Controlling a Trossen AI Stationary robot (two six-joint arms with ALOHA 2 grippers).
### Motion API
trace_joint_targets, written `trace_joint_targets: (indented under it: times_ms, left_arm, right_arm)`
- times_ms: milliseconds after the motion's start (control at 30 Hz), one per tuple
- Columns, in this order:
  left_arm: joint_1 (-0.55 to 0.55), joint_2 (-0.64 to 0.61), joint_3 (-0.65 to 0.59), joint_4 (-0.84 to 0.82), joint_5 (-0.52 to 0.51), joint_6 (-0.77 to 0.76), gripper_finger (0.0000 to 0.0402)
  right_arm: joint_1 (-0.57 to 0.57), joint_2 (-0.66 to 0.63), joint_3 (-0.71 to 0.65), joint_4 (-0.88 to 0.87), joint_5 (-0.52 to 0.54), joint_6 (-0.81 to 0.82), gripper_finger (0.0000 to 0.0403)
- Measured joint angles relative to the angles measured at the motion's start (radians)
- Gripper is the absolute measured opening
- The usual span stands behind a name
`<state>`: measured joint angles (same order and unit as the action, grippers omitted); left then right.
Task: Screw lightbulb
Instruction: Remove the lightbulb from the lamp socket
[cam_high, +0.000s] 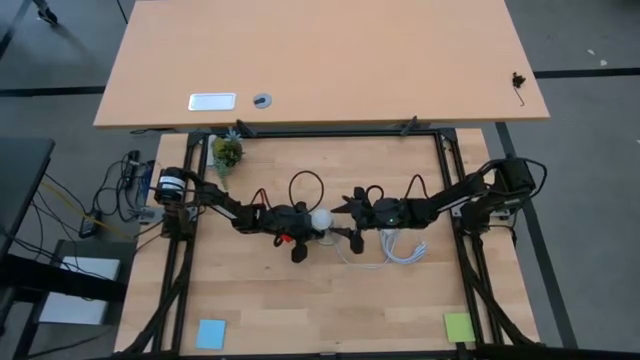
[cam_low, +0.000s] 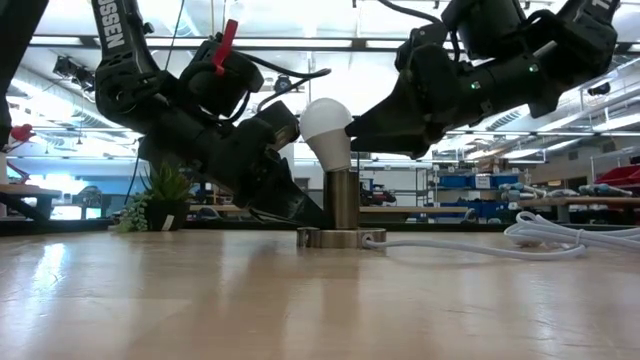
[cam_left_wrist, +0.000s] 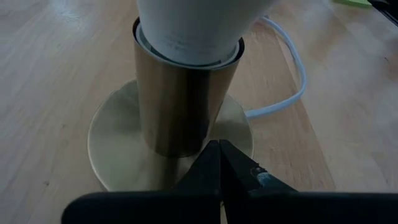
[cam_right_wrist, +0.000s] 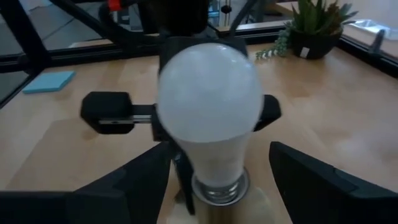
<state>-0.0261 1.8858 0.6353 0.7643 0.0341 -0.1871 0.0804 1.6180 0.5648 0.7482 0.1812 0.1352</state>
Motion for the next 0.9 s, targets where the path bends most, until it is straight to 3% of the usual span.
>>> trace_joint_targets:
  times_ms: [767, 900]
  left_arm:
    - [0.0, 0.0, 0.0, 0.002, -0.014, 0.003, 0.0]
    - [0.0, 0.0, 0.0, 0.003, -0.015, 0.003, 0.0]
  right_arm:
    - [-0.013, 0.001, 0.0, 0.007, -0.039, 0.045, 0.0303]
    - [-0.013, 0.048, 0.006, 0.041, -0.044, 0.034, 0.0305]
